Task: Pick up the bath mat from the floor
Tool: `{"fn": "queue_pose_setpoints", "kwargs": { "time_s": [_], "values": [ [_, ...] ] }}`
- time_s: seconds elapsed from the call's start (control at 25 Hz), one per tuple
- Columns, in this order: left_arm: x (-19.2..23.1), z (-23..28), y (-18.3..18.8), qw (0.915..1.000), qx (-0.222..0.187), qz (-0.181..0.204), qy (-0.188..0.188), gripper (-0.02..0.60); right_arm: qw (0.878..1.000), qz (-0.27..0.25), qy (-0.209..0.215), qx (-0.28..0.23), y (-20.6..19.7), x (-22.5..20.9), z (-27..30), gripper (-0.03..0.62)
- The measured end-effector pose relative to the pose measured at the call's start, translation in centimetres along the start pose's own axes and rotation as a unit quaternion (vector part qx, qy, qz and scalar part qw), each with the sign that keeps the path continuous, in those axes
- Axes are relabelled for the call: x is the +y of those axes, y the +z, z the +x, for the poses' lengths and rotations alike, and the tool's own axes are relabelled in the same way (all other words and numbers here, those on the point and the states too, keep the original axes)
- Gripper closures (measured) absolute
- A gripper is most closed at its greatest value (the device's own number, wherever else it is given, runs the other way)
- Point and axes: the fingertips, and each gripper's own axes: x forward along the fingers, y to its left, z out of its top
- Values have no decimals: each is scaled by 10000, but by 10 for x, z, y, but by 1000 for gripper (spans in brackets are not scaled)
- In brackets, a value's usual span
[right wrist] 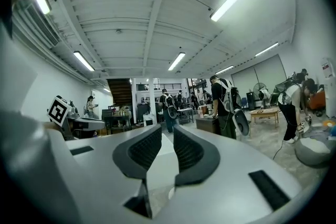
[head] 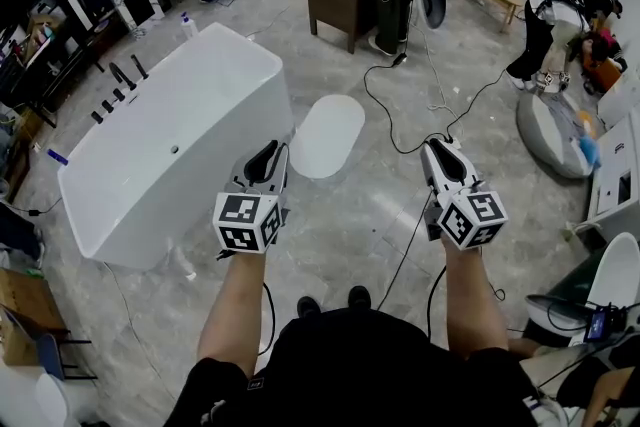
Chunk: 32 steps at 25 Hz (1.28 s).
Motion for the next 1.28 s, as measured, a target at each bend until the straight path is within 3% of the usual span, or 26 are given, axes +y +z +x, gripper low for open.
{"fn": "queue_pose_setpoints", "kwargs": {
  "time_s": [0.04, 0.2, 0.52, 0.72, 0.96, 1.28],
  "values": [
    [-1, 0, -1, 10000, 13, -11, -24, 474, 10000, 2, 22, 14, -1, 1, 1, 502],
    [-4, -1, -3, 10000, 70, -8, -65, 427, 9999, 18, 94, 108, -6, 2, 1, 431],
    [-2, -1, -7, 9998, 188, -37, -32, 254, 9993, 129, 177, 289, -11, 2, 7, 268],
    [-1, 1, -10, 9996, 251, -88, -17, 181, 9992, 200, 132, 333, -15, -1, 10, 149],
    [4, 0, -15, 9994, 252, -152, 168, 125, 9991, 199, 137, 342, -20, -3, 9, 66],
    [-2, 5, -15, 9992, 283, -45, 282, 78, 9991, 159, 134, 360, -21, -14, 6, 14]
  ]
}}
